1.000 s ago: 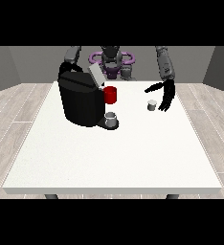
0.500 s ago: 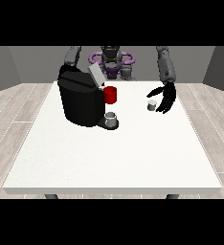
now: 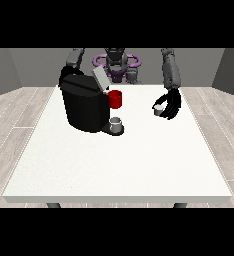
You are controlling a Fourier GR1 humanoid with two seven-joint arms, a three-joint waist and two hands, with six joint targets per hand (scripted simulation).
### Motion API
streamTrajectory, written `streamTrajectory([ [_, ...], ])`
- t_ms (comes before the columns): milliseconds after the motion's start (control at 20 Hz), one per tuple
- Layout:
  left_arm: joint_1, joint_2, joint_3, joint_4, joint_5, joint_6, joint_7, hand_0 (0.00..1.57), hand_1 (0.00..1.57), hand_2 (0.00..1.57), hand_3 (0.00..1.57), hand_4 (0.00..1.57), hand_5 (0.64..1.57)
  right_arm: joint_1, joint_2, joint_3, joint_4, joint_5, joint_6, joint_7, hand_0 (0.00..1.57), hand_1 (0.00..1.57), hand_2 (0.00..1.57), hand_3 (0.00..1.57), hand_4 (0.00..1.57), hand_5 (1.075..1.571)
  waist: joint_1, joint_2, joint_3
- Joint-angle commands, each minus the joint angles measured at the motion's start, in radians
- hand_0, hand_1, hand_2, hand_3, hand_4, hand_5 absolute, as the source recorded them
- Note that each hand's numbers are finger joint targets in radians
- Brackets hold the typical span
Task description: Insert the coffee pod into the coffee machine and close the lid
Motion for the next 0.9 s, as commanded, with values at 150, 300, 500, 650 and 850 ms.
streamTrajectory([
  [150,-0.036,0.026,-0.009,0.065,-0.07,0.078,-0.056,0.99,0.99,1.09,0.87,0.29,1.571,-0.018,0.019,0.014,-0.028,0.015,-0.027,0.018,0.0,0.0,0.0,0.0,0.51,1.571,-0.012,0.035,-0.0015],
  [300,-0.022,0.016,-0.032,0.091,-0.113,0.121,-0.039,0.97,0.97,1.05,0.79,0.32,1.571,-0.008,0.025,0.021,-0.052,-0.011,0.003,-0.01,0.0,0.0,0.0,0.0,0.53,1.571,-0.034,0.041,-0.0014],
  [500,-0.072,0.054,-0.014,0.09,-0.103,0.056,-0.085,1.23,1.23,1.36,1.31,0.47,1.571,0.002,0.006,-0.01,-0.004,-0.019,0.009,-0.023,0.0,0.0,0.0,0.0,0.41,1.571,-0.01,0.038,-0.0012],
  [650,-0.053,0.023,-0.03,0.061,-0.093,0.0,-0.108,1.42,1.42,1.46,1.42,0.56,1.571,0.022,-0.038,-0.064,0.023,-0.069,0.052,-0.014,0.0,0.0,0.0,0.0,0.43,1.571,0.002,-0.04,-0.0008],
  [850,-0.145,-0.004,-0.052,0.001,-0.099,-0.055,-0.076,1.4,1.4,1.42,1.36,0.6,1.571,0.009,0.026,-0.027,0.129,-0.035,-0.03,-0.055,0.0,0.0,0.0,0.0,0.44,1.571,0.037,-0.059,-0.0003],
])
